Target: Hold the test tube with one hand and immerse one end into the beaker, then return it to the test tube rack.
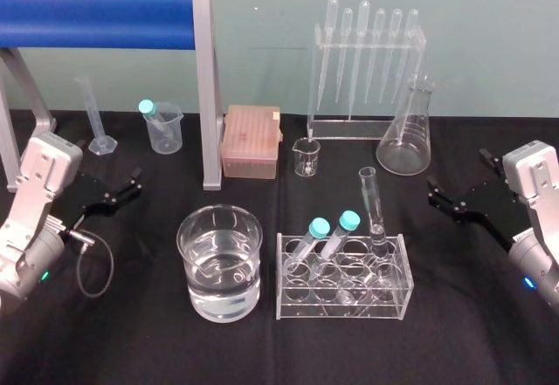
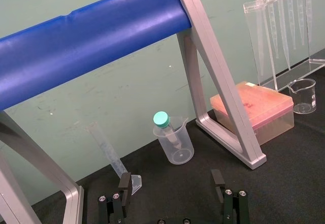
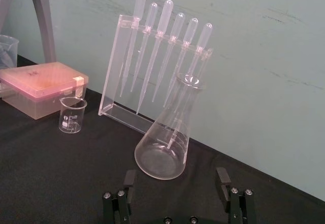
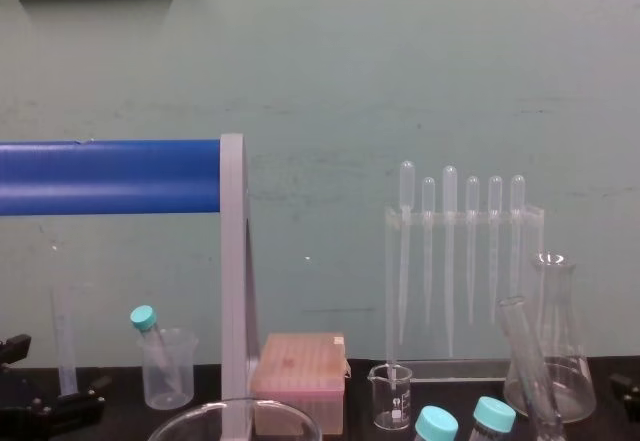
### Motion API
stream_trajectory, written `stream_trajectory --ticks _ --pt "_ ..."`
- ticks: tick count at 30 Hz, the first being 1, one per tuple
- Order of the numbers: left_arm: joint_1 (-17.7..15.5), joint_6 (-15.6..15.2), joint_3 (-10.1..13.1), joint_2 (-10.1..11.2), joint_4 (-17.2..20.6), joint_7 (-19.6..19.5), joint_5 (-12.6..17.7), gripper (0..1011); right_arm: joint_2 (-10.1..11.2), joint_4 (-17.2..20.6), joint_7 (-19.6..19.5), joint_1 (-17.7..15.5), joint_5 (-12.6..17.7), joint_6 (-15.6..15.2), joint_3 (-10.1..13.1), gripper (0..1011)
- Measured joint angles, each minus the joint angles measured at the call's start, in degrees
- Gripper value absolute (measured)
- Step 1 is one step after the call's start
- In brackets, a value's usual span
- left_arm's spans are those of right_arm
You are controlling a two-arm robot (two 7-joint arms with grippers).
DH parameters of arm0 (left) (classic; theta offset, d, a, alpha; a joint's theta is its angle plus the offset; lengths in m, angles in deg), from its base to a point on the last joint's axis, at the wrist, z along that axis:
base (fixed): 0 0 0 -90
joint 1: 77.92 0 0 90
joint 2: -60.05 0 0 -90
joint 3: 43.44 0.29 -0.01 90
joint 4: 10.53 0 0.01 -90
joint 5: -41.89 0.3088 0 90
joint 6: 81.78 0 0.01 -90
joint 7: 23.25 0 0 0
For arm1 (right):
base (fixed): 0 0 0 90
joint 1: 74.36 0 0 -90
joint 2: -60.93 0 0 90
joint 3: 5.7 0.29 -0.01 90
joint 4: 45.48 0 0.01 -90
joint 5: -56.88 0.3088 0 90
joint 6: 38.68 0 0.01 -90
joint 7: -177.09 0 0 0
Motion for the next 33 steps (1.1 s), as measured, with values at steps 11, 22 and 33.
stream_trajectory --ticks 11,22,33 --pt "0.0 0.0 0.0 0.0 0.0 0.0 0.0 1000 0.0 0.0 0.0 0.0 0.0 0.0 0.0 1000" --pt "0.0 0.0 0.0 0.0 0.0 0.0 0.0 1000 0.0 0.0 0.0 0.0 0.0 0.0 0.0 1000" --pt "0.0 0.0 0.0 0.0 0.0 0.0 0.0 1000 0.0 0.0 0.0 0.0 0.0 0.0 0.0 1000"
